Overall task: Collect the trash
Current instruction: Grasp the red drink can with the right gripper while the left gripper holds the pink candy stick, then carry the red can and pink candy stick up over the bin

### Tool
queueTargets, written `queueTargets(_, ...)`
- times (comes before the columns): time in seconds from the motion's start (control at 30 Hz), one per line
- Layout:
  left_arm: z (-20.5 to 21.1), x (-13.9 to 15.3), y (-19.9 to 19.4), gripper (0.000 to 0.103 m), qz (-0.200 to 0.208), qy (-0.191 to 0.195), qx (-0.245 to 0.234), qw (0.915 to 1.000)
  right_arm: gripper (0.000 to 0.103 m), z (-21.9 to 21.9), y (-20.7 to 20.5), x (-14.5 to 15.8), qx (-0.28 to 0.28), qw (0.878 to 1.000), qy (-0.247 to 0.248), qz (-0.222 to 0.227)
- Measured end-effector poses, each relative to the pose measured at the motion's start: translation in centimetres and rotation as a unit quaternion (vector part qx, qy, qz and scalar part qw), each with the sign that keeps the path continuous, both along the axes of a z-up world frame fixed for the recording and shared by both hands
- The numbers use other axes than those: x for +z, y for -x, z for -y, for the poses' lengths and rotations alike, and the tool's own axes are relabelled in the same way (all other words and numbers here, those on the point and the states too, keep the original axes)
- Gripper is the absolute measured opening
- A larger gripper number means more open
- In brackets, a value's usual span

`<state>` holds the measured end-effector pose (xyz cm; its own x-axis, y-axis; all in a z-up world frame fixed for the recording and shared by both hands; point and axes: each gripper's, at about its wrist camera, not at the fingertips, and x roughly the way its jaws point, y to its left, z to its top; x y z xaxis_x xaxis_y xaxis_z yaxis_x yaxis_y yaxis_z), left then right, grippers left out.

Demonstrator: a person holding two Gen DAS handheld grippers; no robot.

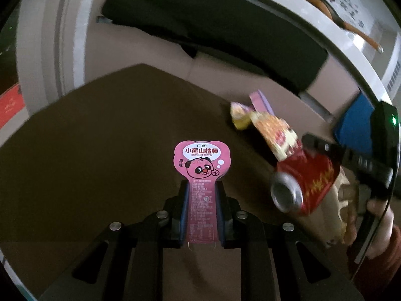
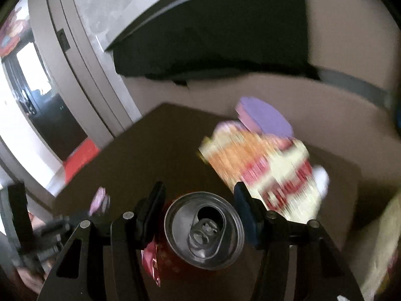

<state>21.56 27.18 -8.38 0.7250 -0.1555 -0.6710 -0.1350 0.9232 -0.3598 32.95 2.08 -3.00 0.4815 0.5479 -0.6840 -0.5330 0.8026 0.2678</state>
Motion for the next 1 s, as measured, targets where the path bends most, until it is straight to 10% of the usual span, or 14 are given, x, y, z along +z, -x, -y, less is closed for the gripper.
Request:
queueTargets(0.83,6.5,-3.5,-1.1,0.020,-0.059,-0.013,-0.055,0.9967,0.070,5.6,4.9,-8.7,-0.022,0.999,-0.002,-0.042)
queueTargets(1.0,6.5,-3.4,-1.0,0.020,-0.057,-0.012,-0.055,0.9968,0.054,5.3,5.1,-8.5,-0.009,0.999,-0.009,-0.048)
